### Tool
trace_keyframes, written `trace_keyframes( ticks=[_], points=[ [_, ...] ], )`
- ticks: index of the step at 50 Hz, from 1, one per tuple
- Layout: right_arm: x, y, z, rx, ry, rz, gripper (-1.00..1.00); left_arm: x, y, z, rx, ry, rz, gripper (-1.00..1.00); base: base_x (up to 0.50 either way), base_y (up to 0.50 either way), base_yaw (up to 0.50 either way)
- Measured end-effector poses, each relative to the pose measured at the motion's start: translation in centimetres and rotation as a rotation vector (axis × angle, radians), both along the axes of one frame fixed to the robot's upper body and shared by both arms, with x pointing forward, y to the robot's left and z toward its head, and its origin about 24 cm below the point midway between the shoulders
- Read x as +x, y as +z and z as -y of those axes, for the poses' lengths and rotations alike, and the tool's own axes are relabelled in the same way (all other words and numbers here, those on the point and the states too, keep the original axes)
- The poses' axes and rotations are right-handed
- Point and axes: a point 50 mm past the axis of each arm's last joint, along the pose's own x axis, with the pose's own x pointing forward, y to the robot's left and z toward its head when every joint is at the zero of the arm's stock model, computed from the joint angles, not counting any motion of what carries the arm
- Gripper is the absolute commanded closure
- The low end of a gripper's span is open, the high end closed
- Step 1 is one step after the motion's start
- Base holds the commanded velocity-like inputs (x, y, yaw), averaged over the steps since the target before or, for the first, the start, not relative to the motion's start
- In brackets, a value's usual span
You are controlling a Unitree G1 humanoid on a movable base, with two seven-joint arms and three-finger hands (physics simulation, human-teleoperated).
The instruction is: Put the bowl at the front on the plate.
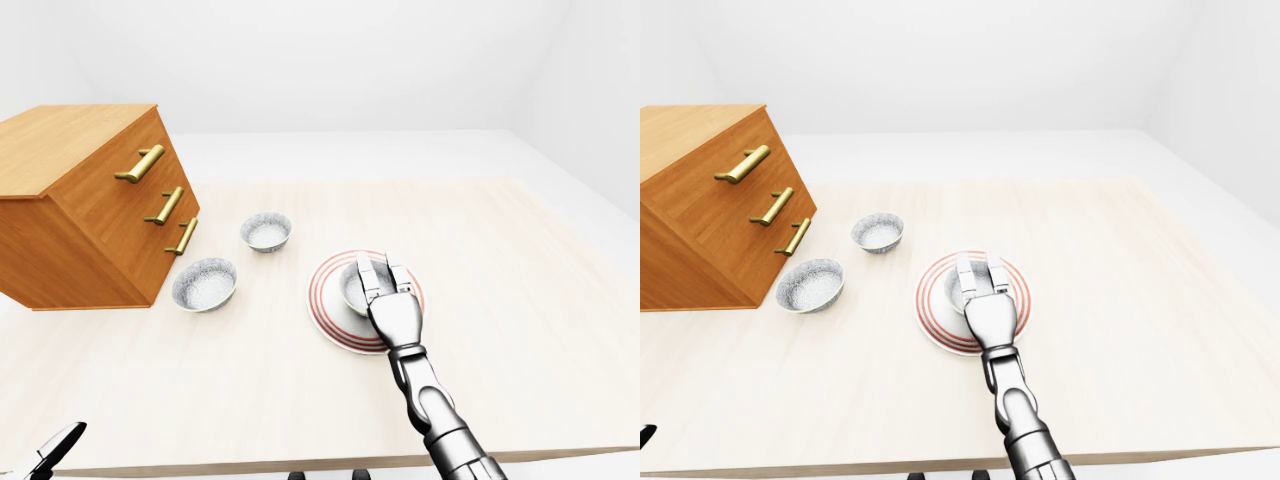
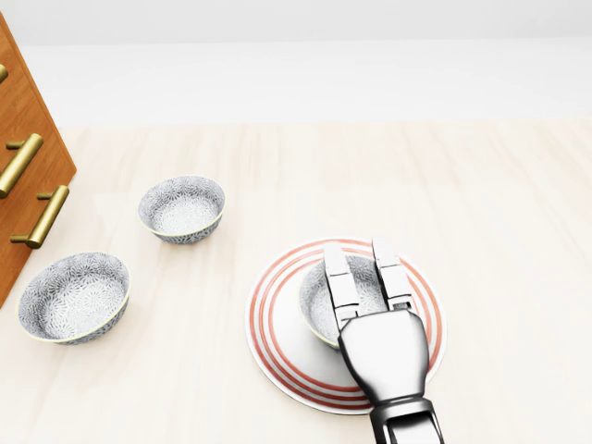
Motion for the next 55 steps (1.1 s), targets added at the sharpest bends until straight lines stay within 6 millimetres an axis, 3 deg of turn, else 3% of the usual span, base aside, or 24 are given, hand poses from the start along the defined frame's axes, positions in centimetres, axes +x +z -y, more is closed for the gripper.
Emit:
trace_keyframes(
  ticks=[16, 55],
  points=[
    [-1.2, 0.9, 0.0, 0.0, 0.001, 0.014, -1.0, 0.0, 0.2, 0.0, 0.005, 0.002, 0.005, -1.0, 0.0, 0.0, 0.0],
    [-6.0, 8.0, -1.6, -0.042, 0.046, 0.103, -1.0, 0.1, -0.6, 0.0, -0.022, -0.002, -0.017, -1.0, 0.0, 0.0, 0.0]
  ],
)
